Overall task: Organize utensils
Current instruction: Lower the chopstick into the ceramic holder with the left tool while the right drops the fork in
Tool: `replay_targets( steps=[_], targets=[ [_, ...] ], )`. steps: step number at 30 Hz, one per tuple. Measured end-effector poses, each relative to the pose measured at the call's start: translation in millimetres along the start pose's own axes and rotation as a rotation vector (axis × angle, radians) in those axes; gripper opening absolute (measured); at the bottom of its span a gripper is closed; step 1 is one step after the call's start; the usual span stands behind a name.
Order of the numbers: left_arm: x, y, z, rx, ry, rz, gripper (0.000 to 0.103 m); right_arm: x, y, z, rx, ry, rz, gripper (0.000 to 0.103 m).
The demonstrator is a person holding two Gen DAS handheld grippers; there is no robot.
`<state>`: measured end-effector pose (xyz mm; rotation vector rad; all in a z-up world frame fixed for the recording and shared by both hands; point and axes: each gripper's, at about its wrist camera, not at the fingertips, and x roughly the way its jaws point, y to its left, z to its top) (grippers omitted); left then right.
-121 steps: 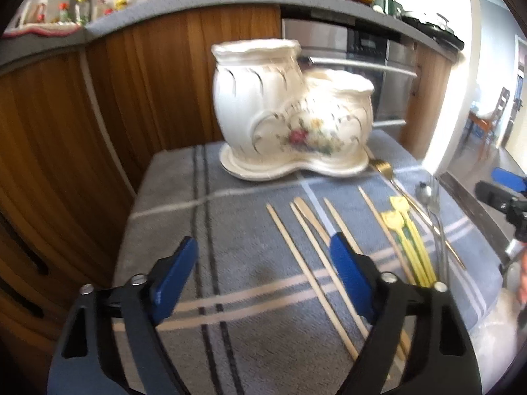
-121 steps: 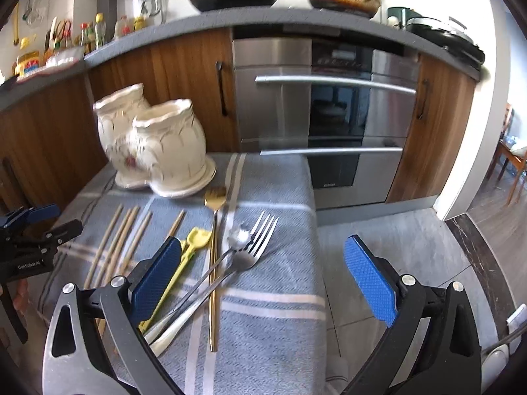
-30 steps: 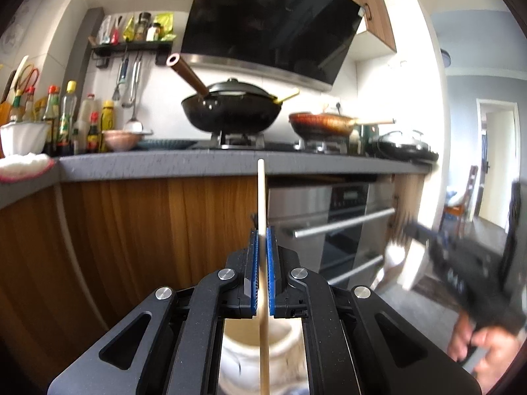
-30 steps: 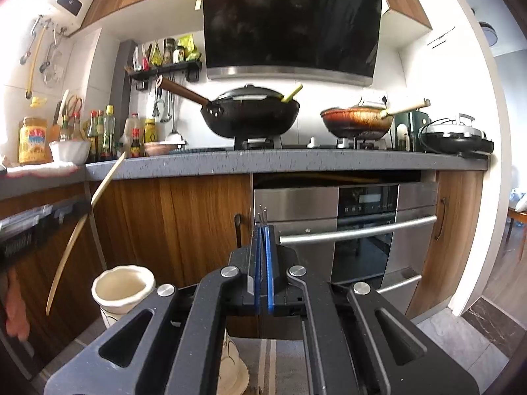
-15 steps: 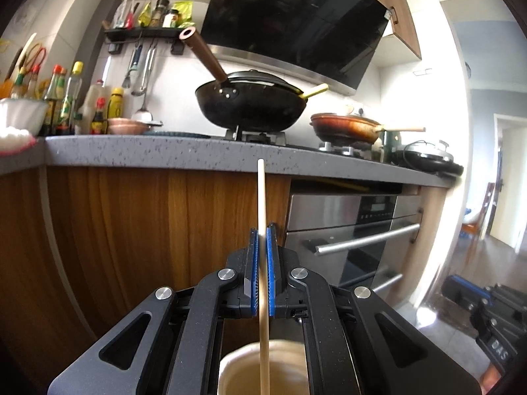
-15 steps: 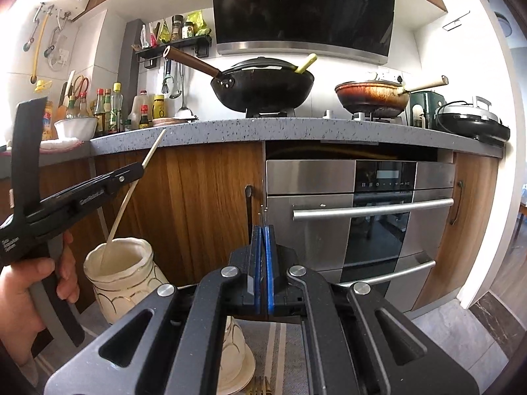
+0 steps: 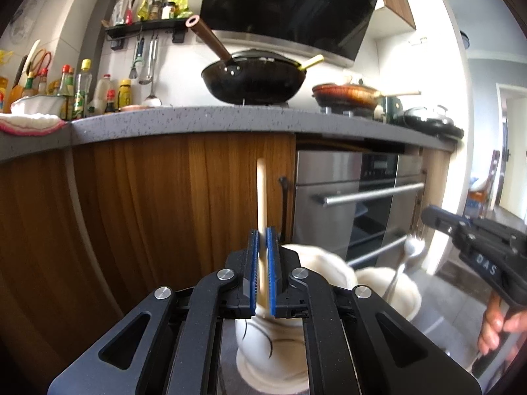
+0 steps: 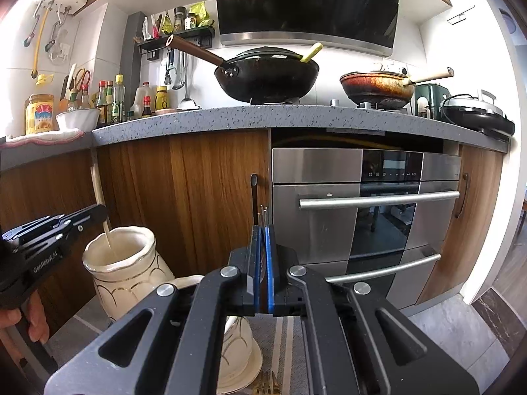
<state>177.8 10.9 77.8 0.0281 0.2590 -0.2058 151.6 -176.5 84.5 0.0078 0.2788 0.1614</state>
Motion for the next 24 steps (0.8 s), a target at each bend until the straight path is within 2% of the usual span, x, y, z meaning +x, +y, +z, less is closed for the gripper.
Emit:
replay_targets(
  steps=[3, 5, 7, 10, 11, 13, 17, 19, 22, 24],
  targets=[
    [1, 1, -2, 0.002, 0.023, 0.012, 0.016, 3, 1, -2, 0.008, 0.013, 0.003, 0.003],
    [0, 2, -1, -0.005, 0.03, 0.015, 0.025, 4, 0, -3, 0.014, 0.021, 0.008, 0.003],
    [-5, 3, -1, -0.011, 0.019, 0.029, 0.045, 4, -2, -3, 0.02, 0.017, 0.002, 0.004],
    [-14, 2, -1, 0.003, 0.005, 0.048, 0.056, 4, -5, -2, 0.035, 0.018, 0.003, 0.007],
    [-17, 1, 0, 0.007, 0.005, 0.051, 0.058, 3, -7, -1, 0.045, 0.017, 0.003, 0.012],
    [-23, -1, -1, 0.018, 0.002, 0.061, 0.066, 2, -11, 0, 0.062, 0.011, 0.011, 0.038],
    [-40, -1, -1, 0.016, -0.006, 0.08, 0.08, -9, -15, 4, 0.087, -0.015, 0.031, 0.062],
    [-48, 0, -3, 0.003, -0.006, 0.082, 0.092, -17, -15, 5, 0.088, -0.023, 0.038, 0.082],
    [-62, -2, -8, -0.008, -0.005, 0.104, 0.097, -29, -17, 4, 0.088, -0.024, 0.042, 0.098],
    [-71, -4, -13, -0.013, 0.008, 0.101, 0.098, -36, -17, 1, 0.092, -0.01, 0.037, 0.098]
  ],
)
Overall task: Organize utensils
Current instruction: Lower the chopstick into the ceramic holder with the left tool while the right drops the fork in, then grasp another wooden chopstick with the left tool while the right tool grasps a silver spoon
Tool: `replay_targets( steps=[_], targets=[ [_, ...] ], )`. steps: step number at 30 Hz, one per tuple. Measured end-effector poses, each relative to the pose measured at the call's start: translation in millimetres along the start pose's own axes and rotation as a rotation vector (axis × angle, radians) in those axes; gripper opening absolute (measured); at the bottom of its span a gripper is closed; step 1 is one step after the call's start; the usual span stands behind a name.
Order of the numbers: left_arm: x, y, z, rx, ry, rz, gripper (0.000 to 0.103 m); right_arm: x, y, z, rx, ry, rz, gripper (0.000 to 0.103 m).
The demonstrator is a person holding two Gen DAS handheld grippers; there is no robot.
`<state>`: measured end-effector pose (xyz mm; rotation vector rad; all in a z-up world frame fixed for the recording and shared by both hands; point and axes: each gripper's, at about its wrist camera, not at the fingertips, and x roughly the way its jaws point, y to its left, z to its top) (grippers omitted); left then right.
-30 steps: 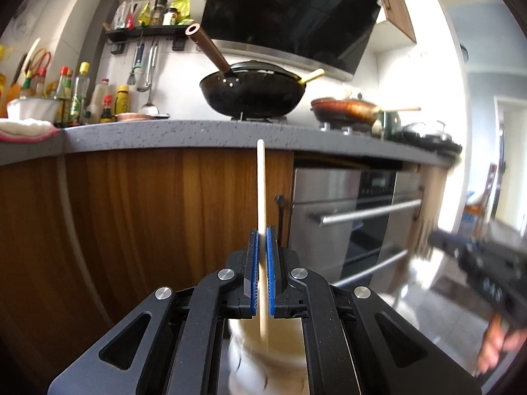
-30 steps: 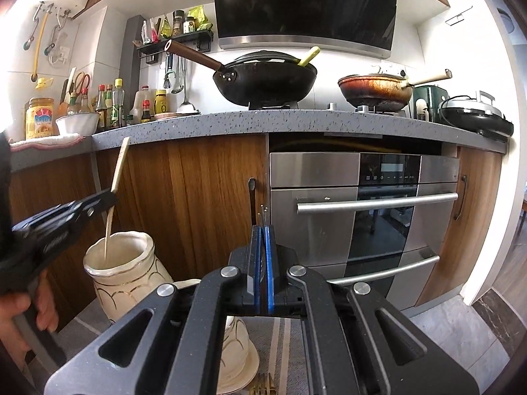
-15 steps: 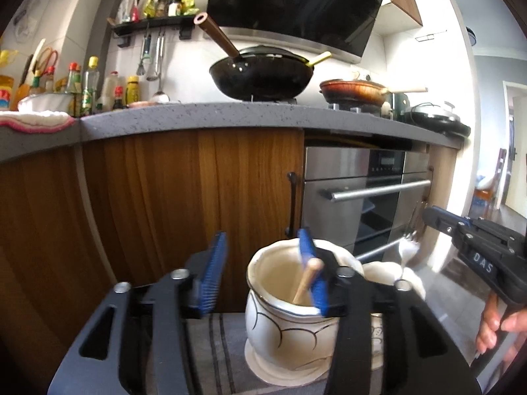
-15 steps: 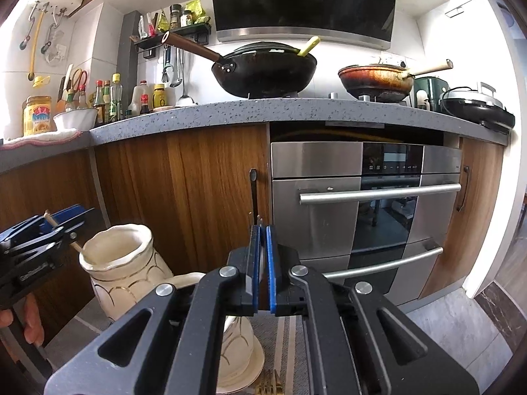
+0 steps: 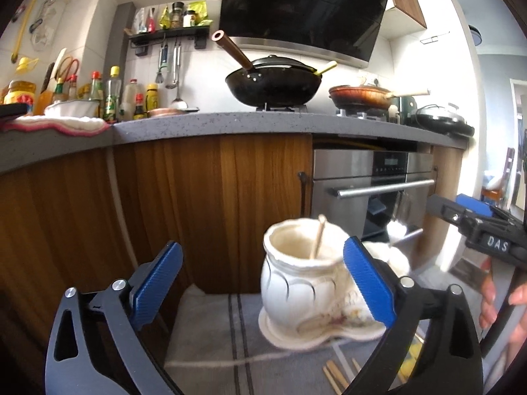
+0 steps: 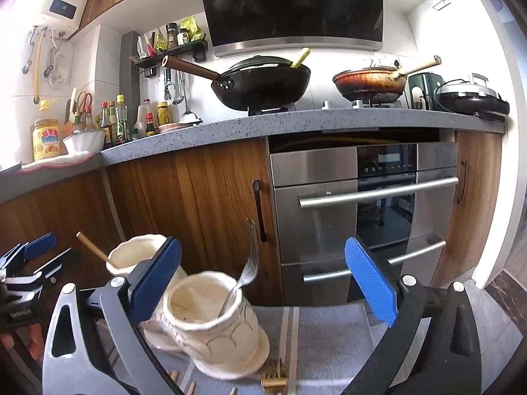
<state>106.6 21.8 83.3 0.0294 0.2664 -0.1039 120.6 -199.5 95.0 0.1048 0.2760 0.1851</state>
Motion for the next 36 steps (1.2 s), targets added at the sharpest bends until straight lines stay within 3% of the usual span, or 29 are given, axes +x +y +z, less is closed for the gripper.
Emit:
replay_targets(
  steps=[14, 23, 29, 34, 36],
  targets=[
    [-30, -23, -57, 0.01, 0.145, -0.04, 0.098, -46, -19, -49, 0.03, 0.105, -0.078, 0.098],
    [-24, -41, -104, 0.053, 0.379, -0.047, 0.098, -49, -36, -71, 0.116, 0.165, -0.1, 0.098],
    [-20, -53, -127, 0.089, 0.472, -0.074, 0.095, -51, -38, -76, 0.097, 0.173, -0.125, 0.098],
    [-17, -64, -134, 0.117, 0.529, -0.121, 0.069, -55, -50, -77, 0.118, 0.169, -0.149, 0.098],
    [-16, -67, -134, 0.132, 0.53, -0.119, 0.065, -55, -55, -79, 0.129, 0.176, -0.151, 0.098]
  ],
)
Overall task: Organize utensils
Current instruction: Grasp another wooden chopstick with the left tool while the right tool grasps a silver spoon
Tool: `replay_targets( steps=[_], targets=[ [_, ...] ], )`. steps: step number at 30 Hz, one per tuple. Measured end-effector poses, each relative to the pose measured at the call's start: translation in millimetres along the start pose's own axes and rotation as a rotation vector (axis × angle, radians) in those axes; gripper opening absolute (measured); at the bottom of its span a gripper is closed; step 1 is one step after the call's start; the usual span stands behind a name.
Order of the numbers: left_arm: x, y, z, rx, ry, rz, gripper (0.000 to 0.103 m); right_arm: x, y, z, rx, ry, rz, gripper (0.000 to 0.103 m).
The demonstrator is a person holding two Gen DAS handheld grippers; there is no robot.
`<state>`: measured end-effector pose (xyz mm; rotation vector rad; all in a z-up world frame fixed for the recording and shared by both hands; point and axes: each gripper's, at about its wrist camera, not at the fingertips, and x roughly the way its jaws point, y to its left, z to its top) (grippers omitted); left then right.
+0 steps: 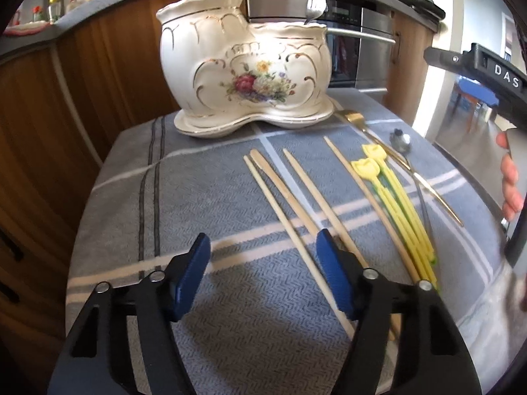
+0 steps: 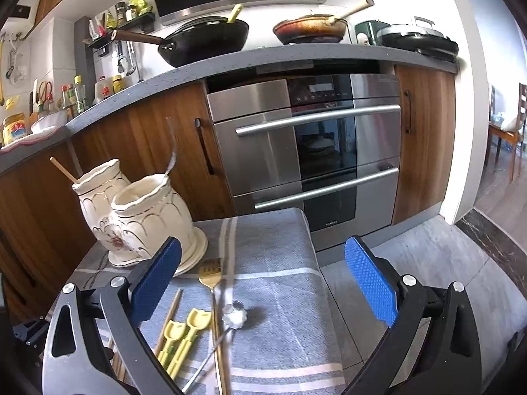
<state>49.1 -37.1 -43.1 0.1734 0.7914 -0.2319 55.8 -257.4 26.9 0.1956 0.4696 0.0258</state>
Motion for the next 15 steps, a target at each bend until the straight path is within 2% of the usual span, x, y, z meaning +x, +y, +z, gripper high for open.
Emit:
replay_targets(
  steps=[1, 4, 8, 10, 11, 13, 15],
  targets=[
    [2, -1, 1, 0.007, 0.011, 0.011, 0.057, 1, -1, -1, 0.003, 0.005, 0.002, 0.098],
    [4, -2, 5, 0.011, 0.028, -0.019, 0.041, 2, -3, -2, -0.001, 0.013, 0.005, 0.098],
    [10, -4, 14, 0.034, 0.051, -0.022, 0.032, 4, -1, -3, -0.03, 0.026, 0.023, 0.098],
    [12, -3, 18, 0.023, 0.062, -0.042, 0.021, 8, 1, -5, -0.057, 0.049, 0.036, 0.097],
    [13, -3, 18, 0.025, 0.063, -0.039, 0.019, 9, 1, -6, -0.068, 0.063, 0.044, 0.094],
    [13, -3, 18, 0.038, 0.058, -0.04, 0.01, 16, 2, -9, -0.087, 0.108, 0.061, 0.08],
    [13, -2, 17, 0.039, 0.054, -0.049, 0.01, 23, 2, -14, -0.096, 0.159, 0.087, 0.067]
  ],
)
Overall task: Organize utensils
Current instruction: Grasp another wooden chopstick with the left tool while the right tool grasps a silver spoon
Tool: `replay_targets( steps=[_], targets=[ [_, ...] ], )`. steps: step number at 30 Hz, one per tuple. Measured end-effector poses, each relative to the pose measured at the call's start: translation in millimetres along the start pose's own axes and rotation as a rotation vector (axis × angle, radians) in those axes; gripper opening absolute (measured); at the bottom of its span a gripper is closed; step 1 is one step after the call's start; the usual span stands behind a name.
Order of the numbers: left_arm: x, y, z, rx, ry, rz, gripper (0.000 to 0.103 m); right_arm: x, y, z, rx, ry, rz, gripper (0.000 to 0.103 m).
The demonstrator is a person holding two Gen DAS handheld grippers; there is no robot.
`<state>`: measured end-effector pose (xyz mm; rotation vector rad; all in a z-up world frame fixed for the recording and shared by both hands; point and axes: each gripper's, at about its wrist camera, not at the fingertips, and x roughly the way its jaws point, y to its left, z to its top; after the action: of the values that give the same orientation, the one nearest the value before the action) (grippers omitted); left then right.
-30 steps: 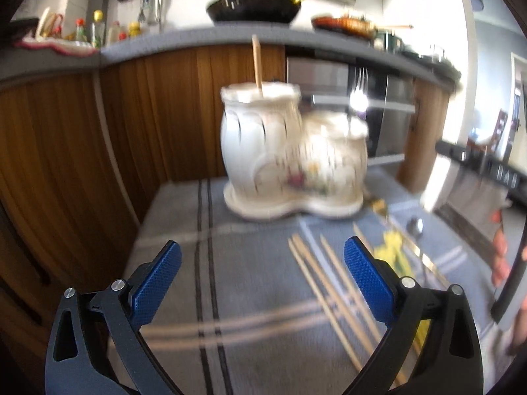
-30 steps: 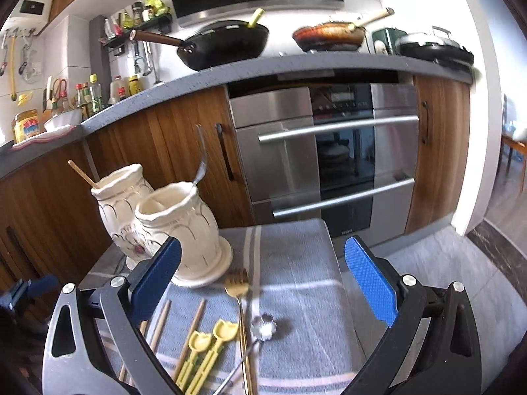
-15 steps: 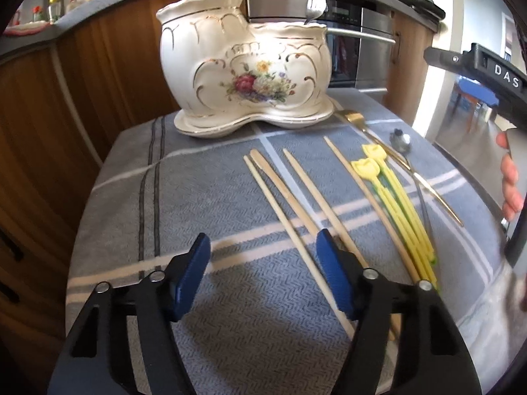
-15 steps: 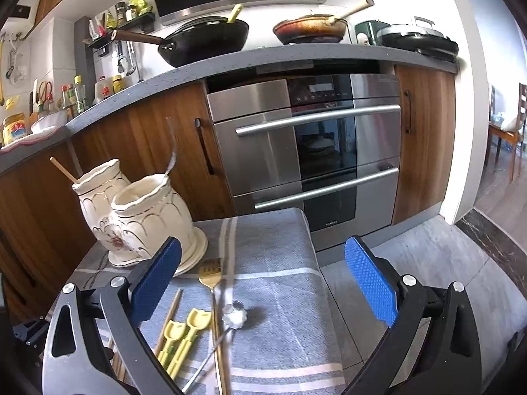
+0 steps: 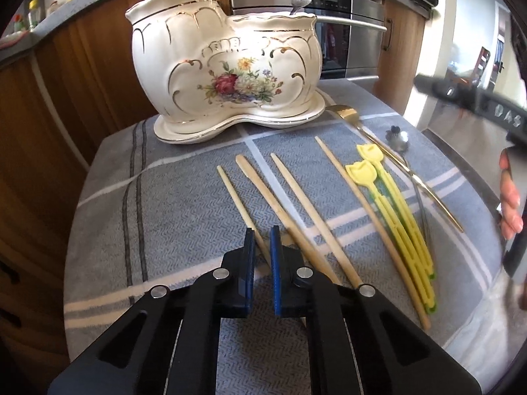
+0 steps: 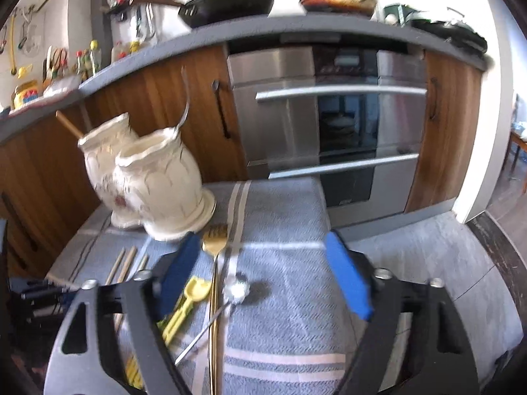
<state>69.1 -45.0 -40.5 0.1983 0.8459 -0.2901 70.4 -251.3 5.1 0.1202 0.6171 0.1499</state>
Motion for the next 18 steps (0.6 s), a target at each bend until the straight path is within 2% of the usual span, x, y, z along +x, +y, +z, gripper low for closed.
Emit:
replay_targets(
  steps=[4, 8, 18],
  targets=[
    [0, 6, 0, -0.01, -0.009, -0.002, 0.005, 11, 3, -5, -0.007, 0.075, 0.067, 0.043],
    [1, 11, -1, -0.014, -0.016, -0.001, 0.005, 19, 7, -10, -0.013, 0.129, 0.101, 0.033],
    [0, 14, -4, -0.017, -0.026, -0.013, 0.005, 34, 3, -14, 0.004, 0.2, 0.121, 0.032]
  ],
)
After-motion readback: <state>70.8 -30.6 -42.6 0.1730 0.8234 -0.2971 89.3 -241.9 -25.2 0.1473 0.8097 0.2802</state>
